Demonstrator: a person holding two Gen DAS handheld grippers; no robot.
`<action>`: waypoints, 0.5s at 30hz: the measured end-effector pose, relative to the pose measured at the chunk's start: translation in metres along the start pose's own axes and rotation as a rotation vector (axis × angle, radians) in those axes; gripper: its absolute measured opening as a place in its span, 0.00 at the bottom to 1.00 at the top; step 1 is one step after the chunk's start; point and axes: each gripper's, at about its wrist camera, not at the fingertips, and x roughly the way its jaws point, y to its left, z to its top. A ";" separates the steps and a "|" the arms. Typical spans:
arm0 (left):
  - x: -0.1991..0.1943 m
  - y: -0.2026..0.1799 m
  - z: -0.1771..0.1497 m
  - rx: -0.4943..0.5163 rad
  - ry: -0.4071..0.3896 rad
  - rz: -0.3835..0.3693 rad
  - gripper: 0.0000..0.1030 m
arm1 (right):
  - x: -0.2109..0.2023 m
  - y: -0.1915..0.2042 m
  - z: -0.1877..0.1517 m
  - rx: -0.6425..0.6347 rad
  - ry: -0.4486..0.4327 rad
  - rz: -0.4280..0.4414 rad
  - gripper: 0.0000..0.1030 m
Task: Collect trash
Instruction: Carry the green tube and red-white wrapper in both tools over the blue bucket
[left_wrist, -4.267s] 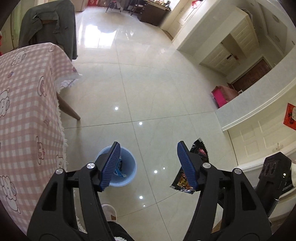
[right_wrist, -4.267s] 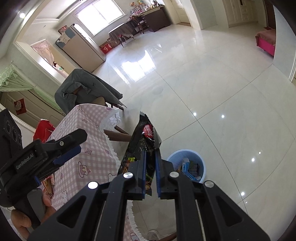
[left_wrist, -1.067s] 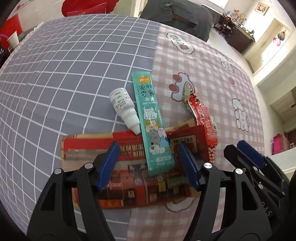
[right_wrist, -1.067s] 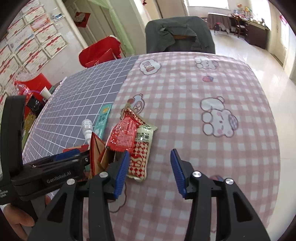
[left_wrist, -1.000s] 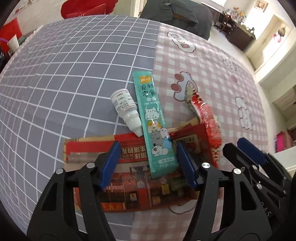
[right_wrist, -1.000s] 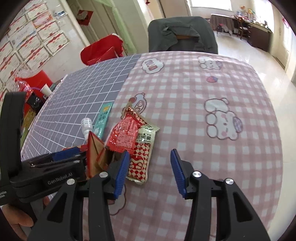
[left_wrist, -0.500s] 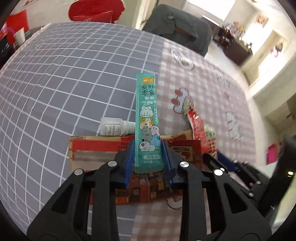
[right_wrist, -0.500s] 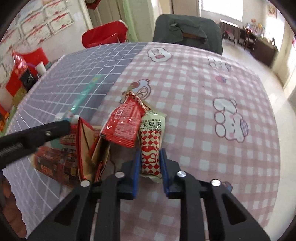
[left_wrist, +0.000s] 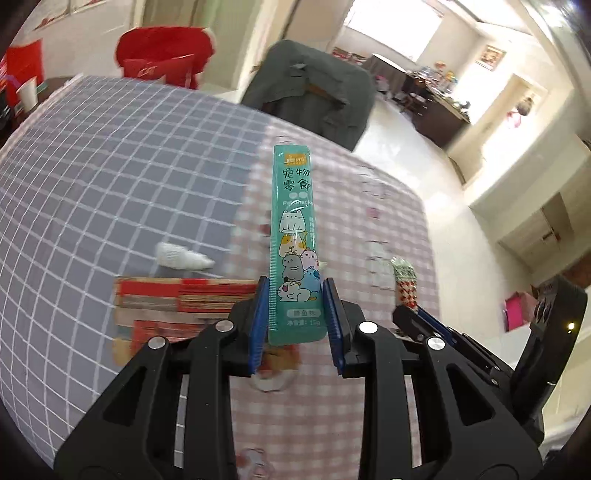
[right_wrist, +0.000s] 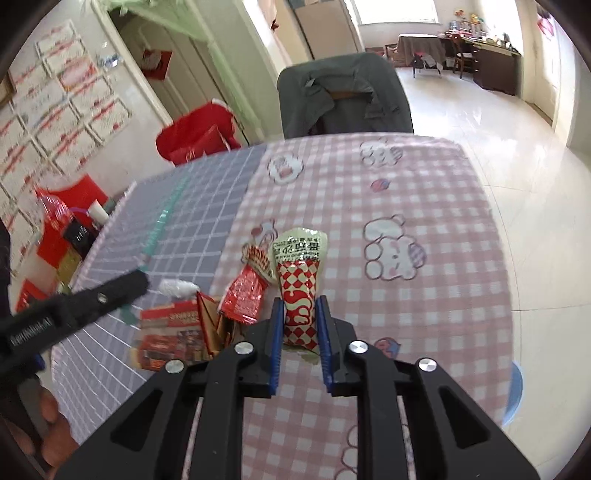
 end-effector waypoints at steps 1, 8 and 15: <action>-0.001 -0.011 -0.001 0.015 0.001 -0.006 0.28 | -0.009 -0.004 0.002 0.010 -0.012 0.006 0.17; 0.003 -0.089 -0.015 0.108 0.030 -0.075 0.28 | -0.070 -0.054 0.004 0.077 -0.097 -0.011 0.17; 0.018 -0.193 -0.047 0.232 0.090 -0.164 0.28 | -0.134 -0.140 -0.016 0.208 -0.156 -0.093 0.17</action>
